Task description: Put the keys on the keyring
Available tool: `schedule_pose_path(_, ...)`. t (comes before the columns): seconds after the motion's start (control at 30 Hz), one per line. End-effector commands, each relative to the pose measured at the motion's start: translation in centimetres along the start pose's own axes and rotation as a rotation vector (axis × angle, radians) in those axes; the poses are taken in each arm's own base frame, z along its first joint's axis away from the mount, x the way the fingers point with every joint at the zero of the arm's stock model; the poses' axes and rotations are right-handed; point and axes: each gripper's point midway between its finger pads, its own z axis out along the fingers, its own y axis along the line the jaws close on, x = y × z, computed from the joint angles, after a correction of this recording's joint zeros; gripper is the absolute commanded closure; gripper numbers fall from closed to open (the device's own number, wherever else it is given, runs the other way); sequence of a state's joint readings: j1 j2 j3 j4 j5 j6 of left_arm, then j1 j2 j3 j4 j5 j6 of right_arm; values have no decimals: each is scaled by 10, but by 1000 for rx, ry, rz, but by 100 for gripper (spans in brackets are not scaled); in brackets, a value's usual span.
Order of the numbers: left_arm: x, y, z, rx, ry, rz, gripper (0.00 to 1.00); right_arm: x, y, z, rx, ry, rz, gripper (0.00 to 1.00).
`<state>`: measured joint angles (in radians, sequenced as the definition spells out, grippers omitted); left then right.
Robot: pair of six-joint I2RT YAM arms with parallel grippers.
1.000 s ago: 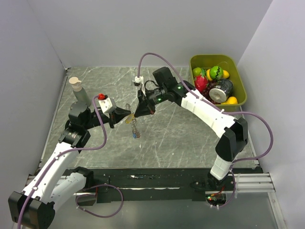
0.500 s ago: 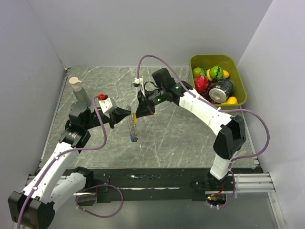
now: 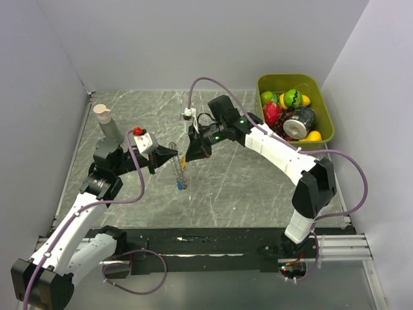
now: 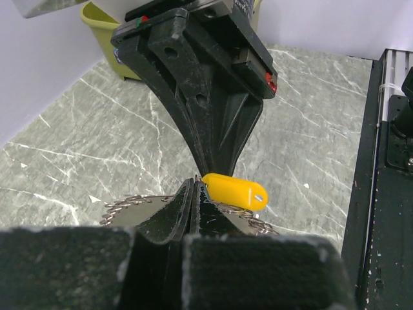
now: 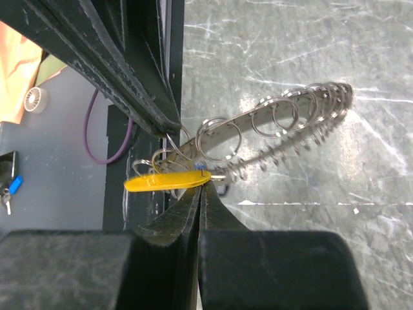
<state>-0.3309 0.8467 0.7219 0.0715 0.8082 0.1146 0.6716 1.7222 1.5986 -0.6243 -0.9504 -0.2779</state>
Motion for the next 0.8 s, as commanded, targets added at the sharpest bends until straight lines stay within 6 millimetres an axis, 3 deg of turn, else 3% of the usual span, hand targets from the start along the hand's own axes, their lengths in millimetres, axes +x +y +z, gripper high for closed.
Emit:
schedule_pose_path(0.0, -15, -2, 2, 11, -65, 50, 99, 7, -11, -12, 46, -25, 22, 100)
schedule_pose_path(0.17, -7, -1, 7, 20, -61, 12, 99, 31, -30, -16, 86, -39, 100, 100)
schedule_pose_path(0.37, 2, -6, 15, 42, -68, -14, 99, 84, -65, -11, 175, 44, 260, 100)
schedule_pose_path(0.47, 5, -8, 17, 53, -63, -21, 99, 101, -75, -7, 216, 80, 308, 83)
schedule_pose_path(0.5, 7, -9, 18, 58, -60, -24, 99, 104, -77, -8, 233, 85, 317, 71)
schedule_pose_path(0.57, 8, -10, 19, 61, -59, -28, 99, 105, -82, -11, 277, 87, 309, 58)
schedule_pose_path(0.6, 8, -10, 20, 63, -59, -28, 99, 102, -81, -15, 299, 78, 296, 46)
schedule_pose_path(0.7, 8, -12, 21, 69, -58, -26, 99, 85, -79, -28, 357, 35, 233, 30)
schedule_pose_path(0.77, 6, -14, 21, 76, -59, -23, 99, 70, -72, -35, 362, -14, 173, 26)
